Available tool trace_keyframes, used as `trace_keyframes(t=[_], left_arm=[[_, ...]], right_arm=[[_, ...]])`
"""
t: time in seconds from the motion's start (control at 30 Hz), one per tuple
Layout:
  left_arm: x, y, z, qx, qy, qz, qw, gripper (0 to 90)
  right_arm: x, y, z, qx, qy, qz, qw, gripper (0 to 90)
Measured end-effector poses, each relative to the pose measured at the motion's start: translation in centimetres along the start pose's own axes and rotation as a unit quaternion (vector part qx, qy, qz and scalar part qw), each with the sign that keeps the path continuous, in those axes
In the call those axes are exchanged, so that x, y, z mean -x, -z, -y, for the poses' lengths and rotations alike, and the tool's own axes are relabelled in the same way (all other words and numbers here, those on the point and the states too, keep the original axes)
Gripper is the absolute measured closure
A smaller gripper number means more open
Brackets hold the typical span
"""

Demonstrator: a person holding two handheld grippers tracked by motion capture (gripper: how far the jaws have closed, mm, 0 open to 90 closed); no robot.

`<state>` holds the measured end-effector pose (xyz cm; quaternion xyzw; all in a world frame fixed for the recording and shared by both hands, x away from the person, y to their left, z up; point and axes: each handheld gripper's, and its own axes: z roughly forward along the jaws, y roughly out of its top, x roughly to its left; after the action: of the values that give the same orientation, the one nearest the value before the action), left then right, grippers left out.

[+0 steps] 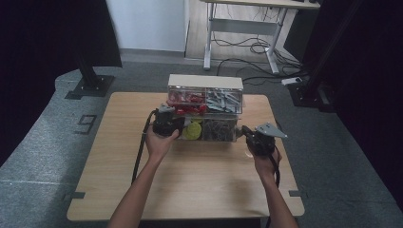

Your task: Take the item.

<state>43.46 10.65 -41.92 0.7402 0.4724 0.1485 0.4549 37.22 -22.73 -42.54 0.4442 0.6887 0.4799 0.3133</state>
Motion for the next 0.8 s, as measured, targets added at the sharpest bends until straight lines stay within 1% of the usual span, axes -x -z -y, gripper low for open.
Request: trace_keyframes(t=[0.43, 0.8], left_arm=[[0.0, 0.0, 0.0, 0.000, 0.001, 0.000, 1.0000, 90.0], [0.0, 0.0, 0.0, -0.001, -0.001, -0.001, 1.0000, 90.0]], right_arm=[[1.6, 1.0, 0.5, -0.001, -0.006, 0.017, 0.9998, 89.6], [2.8, 1.5, 0.8, -0.002, -0.014, 0.031, 0.9994, 89.6]])
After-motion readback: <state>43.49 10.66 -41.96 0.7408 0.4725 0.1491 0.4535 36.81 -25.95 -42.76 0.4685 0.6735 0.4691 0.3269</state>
